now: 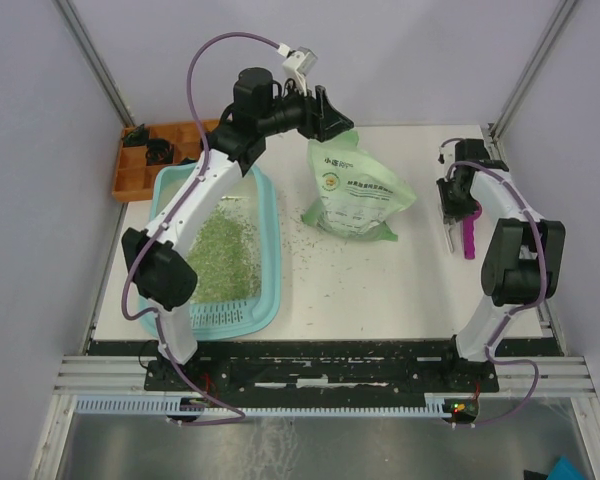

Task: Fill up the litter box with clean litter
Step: Place the clamp at the center of the board.

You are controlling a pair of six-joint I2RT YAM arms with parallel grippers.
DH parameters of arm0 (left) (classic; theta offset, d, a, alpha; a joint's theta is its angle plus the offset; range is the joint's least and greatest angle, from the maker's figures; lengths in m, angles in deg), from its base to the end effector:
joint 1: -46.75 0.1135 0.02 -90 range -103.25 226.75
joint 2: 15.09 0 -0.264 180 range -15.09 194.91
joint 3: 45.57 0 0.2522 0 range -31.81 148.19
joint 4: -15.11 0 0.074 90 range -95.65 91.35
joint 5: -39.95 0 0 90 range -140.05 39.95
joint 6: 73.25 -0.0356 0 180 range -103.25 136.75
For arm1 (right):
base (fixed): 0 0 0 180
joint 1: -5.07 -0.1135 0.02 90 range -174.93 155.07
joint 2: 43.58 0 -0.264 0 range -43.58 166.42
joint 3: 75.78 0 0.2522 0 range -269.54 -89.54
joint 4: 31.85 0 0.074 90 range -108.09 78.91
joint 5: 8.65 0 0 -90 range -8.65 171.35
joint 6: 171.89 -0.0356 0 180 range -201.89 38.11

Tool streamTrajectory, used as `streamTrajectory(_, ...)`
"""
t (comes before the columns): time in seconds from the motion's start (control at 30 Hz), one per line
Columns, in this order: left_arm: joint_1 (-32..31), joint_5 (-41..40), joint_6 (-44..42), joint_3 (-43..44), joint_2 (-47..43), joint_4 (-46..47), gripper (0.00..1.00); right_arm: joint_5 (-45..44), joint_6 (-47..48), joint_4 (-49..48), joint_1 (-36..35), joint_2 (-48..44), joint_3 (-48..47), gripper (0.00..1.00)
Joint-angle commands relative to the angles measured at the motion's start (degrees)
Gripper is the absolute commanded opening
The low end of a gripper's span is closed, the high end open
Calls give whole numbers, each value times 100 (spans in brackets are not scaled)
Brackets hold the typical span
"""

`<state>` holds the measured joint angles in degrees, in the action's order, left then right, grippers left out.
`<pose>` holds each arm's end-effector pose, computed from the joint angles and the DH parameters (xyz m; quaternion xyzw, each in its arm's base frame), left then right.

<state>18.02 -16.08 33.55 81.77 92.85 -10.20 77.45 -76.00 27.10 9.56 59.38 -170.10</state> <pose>0.3782 -0.2300 0.4378 0.2684 0.6861 -0.4479 0.5067 0.3690 -0.0314 0.2316 -0.0054 0.9804 -0.0508 0.1904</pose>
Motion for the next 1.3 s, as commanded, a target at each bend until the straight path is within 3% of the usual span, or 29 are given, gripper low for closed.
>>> streamTrajectory(0.0,-8,-140,-306,-12,-405,205,70,-338,-56,-450,-13,136,-109,2)
streamTrajectory(0.43,-12,-145,-265,40,-317,155,70,-278,-135,-809,-16,664,11,4)
streamTrajectory(0.7,-9,-172,-282,41,-335,109,70,-225,-107,-704,-12,910,-43,18)
streamTrajectory(1.07,-10,-166,-227,79,-300,116,70,-158,-62,-686,-15,913,27,48)
streamTrajectory(1.13,-15,-163,-221,84,-300,113,70,-156,-62,-696,-18,910,43,48)
streamTrajectory(1.27,-14,-163,-221,67,-313,102,70,-204,-71,-729,-18,872,65,40)
